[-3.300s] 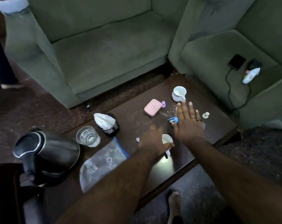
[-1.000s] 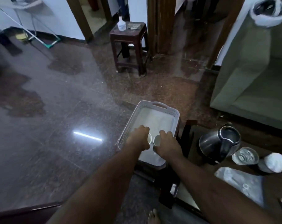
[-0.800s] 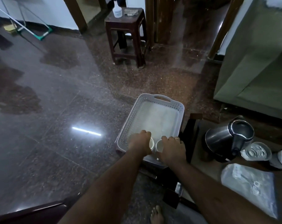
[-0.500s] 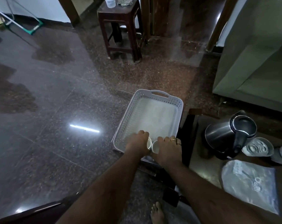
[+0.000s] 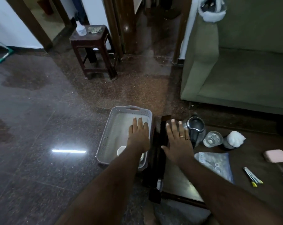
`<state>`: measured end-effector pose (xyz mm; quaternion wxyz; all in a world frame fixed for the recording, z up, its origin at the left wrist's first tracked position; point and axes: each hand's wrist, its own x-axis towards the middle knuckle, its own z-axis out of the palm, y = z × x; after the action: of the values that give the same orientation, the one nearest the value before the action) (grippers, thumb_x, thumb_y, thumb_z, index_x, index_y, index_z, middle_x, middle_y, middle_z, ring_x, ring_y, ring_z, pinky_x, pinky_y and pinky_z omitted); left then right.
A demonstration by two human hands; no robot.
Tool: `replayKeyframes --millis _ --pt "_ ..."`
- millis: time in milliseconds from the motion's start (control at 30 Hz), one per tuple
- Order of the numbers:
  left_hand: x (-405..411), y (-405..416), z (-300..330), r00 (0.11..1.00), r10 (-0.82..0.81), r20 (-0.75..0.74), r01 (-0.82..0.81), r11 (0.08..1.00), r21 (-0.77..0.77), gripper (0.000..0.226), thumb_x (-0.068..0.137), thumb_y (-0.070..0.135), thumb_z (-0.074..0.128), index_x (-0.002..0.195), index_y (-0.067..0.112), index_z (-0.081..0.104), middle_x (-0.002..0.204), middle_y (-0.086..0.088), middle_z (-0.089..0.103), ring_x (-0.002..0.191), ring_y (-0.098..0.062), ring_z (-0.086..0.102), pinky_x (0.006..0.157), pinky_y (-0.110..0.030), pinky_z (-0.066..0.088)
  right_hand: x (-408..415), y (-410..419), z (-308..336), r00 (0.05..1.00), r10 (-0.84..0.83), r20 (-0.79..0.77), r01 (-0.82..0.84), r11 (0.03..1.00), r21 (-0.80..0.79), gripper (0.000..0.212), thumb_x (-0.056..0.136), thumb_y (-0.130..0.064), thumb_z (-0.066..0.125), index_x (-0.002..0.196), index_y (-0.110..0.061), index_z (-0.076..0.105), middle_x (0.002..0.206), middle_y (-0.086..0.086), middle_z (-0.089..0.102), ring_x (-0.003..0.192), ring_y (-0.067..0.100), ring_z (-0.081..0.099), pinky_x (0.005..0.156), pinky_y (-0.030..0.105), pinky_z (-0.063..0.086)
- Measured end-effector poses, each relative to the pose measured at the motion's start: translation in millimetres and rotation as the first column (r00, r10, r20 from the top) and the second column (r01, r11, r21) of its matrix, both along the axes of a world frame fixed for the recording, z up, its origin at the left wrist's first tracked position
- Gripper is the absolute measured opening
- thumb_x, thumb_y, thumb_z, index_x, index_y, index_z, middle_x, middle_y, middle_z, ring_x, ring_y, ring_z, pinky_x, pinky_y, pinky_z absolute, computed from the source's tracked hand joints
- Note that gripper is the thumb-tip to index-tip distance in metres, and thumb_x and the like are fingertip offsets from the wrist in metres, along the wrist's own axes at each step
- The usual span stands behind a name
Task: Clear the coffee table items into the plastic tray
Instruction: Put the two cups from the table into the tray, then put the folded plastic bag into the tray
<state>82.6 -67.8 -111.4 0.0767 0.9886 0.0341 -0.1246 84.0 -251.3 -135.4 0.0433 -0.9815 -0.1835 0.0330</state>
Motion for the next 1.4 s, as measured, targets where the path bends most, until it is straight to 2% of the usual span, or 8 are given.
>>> replayKeyframes --millis 233,533,733,833,967,1100,1267,1400 --pt "23.5 -116.6 26.7 0.911 -0.276 0.306 0.271 0.961 0.058 0.074 0.094 0.032 0.044 0.154 0.008 0.007 0.163 -0.018 -0.004 0.150 -0.038 -0.004 0.119 -0.051 0.010 6.0 -120.9 47.5 0.957 -0.274 0.099 0.274 0.962 0.015 0.100 0.082 -0.054 0.059 0.156 -0.009 0.008 0.165 0.011 0.001 0.152 0.034 -0.001 0.123 0.052 0.012" --pt "22.8 -226.9 27.7 0.833 -0.487 0.263 0.487 0.871 0.071 0.075 0.093 0.031 0.045 0.155 0.010 0.009 0.164 -0.014 -0.002 0.151 -0.032 0.001 0.119 -0.046 0.016 -20.4 -235.1 52.4 0.866 -0.478 0.143 0.487 0.873 -0.033 0.104 0.077 -0.057 0.055 0.156 -0.008 0.008 0.165 0.013 0.004 0.152 0.035 0.004 0.121 0.053 0.015" --pt "26.2 -264.5 -15.1 0.750 -0.661 0.020 0.661 0.750 -0.031 0.025 0.094 0.020 0.043 0.116 0.014 0.054 0.119 -0.011 0.058 0.105 -0.034 0.060 0.079 -0.046 0.052 -49.7 -252.4 -4.6 0.756 -0.644 -0.118 0.637 0.765 -0.092 0.066 0.080 -0.039 0.063 0.137 -0.016 0.038 0.139 0.008 0.049 0.128 0.032 0.049 0.097 0.043 0.045" --pt "28.0 -278.3 -60.2 0.769 -0.632 -0.095 0.629 0.775 -0.065 0.026 0.092 0.015 0.043 0.114 0.012 0.054 0.117 -0.012 0.057 0.107 -0.035 0.058 0.083 -0.047 0.052 -68.3 -257.7 -53.8 0.491 -0.763 -0.421 0.847 0.530 0.026 0.046 0.081 -0.029 0.064 0.122 -0.016 0.048 0.125 0.010 0.059 0.117 0.033 0.058 0.092 0.039 0.048" --pt "38.9 -297.7 -121.9 0.796 -0.571 -0.201 0.570 0.819 -0.071 0.039 0.090 0.010 0.046 0.130 0.013 0.048 0.129 -0.012 0.052 0.117 -0.034 0.054 0.092 -0.047 0.049 -83.5 -258.4 -124.6 0.231 -0.677 -0.699 0.968 0.230 0.097 0.053 0.083 -0.024 0.065 0.127 -0.008 0.041 0.127 0.019 0.059 0.118 0.037 0.058 0.094 0.041 0.049" --pt "54.1 -316.0 -181.3 0.822 -0.514 -0.245 0.524 0.851 -0.031 0.041 0.090 0.009 0.046 0.131 0.011 0.045 0.135 -0.013 0.047 0.122 -0.034 0.048 0.098 -0.046 0.045 -81.5 -246.6 -184.4 -0.004 -0.530 -0.848 0.964 -0.228 0.138 0.076 0.078 -0.024 0.077 0.133 0.002 0.033 0.132 0.024 0.053 0.118 0.041 0.057 0.096 0.051 0.052" --pt "61.3 -334.8 -225.4 0.920 -0.243 -0.308 0.239 0.970 -0.051 0.043 0.089 0.018 0.047 0.131 0.016 0.043 0.139 -0.008 0.047 0.134 -0.028 0.040 0.106 -0.042 0.034 -79.7 -240.1 -228.7 -0.088 -0.346 -0.934 0.777 -0.611 0.153 0.058 0.074 -0.006 0.080 0.117 -0.009 0.041 0.105 0.023 0.061 0.092 0.036 0.065 0.084 0.048 0.057" --pt "57.3 -342.2 -221.9 0.904 -0.195 -0.380 0.190 0.980 -0.049 0.034 0.093 0.016 0.046 0.126 0.014 0.048 0.135 -0.009 0.048 0.135 -0.026 0.037 0.109 -0.041 0.029 -81.7 -259.1 -220.1 -0.036 -0.164 -0.986 0.766 -0.638 0.078 0.014 0.085 -0.003 0.068 0.084 -0.008 0.056 0.075 0.013 0.058 0.064 0.017 0.055 0.061 0.031 0.048"
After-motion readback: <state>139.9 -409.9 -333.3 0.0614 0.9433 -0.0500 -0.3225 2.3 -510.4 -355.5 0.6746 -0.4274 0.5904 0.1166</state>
